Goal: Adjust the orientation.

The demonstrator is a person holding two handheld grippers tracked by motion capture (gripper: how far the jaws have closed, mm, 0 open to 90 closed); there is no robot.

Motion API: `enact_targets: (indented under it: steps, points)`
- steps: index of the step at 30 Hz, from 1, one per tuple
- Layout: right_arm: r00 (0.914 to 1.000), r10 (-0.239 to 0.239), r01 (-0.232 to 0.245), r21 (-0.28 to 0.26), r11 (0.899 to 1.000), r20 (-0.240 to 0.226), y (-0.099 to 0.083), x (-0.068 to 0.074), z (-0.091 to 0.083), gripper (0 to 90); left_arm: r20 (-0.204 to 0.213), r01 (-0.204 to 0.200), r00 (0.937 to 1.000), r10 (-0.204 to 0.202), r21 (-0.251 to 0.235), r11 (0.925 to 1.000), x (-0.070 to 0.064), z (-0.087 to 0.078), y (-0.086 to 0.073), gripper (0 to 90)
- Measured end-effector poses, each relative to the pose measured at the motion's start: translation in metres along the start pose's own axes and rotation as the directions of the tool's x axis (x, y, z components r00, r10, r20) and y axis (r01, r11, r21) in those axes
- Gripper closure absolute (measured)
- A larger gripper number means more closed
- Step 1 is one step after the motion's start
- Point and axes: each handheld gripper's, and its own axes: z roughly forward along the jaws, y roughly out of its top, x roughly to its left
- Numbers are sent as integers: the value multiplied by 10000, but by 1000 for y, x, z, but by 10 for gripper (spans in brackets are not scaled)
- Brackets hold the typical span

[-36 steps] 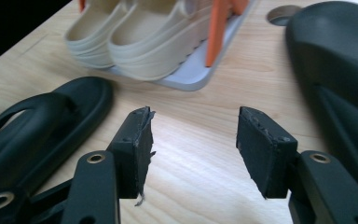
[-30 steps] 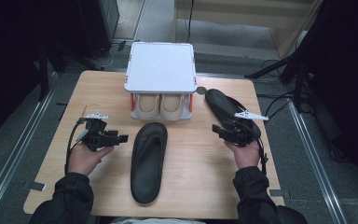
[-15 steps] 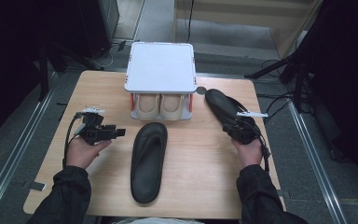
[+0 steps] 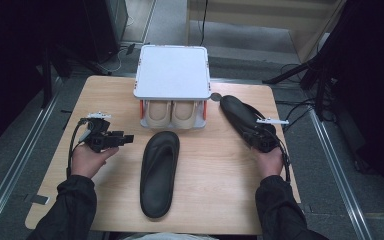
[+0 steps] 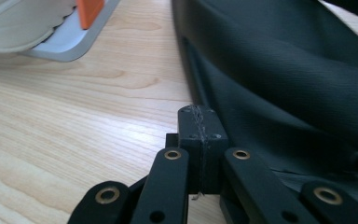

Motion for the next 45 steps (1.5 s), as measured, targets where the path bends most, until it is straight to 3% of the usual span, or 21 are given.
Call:
enact_targets:
  steps: [6, 18, 24, 32, 35, 41, 45]
  points:
    - [9989, 410, -409, -74, 9991, 225, 2, -13, -4, 900, -10, -13, 10000, 13, 20, 10000, 0, 0, 0, 452]
    - [9961, 693, -701, 131, 9975, 545, -1, -27, -1, 900, -111, -64, 9999, 64, -47, 10000, -1, -1, 0, 452]
    - [9954, 884, -889, 111, 9960, 370, -1, -28, -1, 900, -125, -68, 9999, 67, -116, 9999, 0, -1, 0, 453]
    - [9970, 777, -775, 218, 9968, -65, 2, -20, 0, 900, -85, -111, 9999, 111, -34, 9999, -1, -1, 0, 453]
    - [9978, 626, -633, 357, 9974, 195, 1, -20, 2, 900, -108, -84, 9999, 84, -36, 10000, -1, -1, 0, 453]
    - [9947, 1011, -1017, 365, 9941, 164, -1, -33, -1, 900, -125, -96, 9999, 95, -33, 9999, 0, -2, -1, 453]
    - [9957, 847, -860, 340, 9957, 388, 1, -35, 0, 900, -157, -111, 9998, 110, -64, 9999, 0, -4, -2, 453]
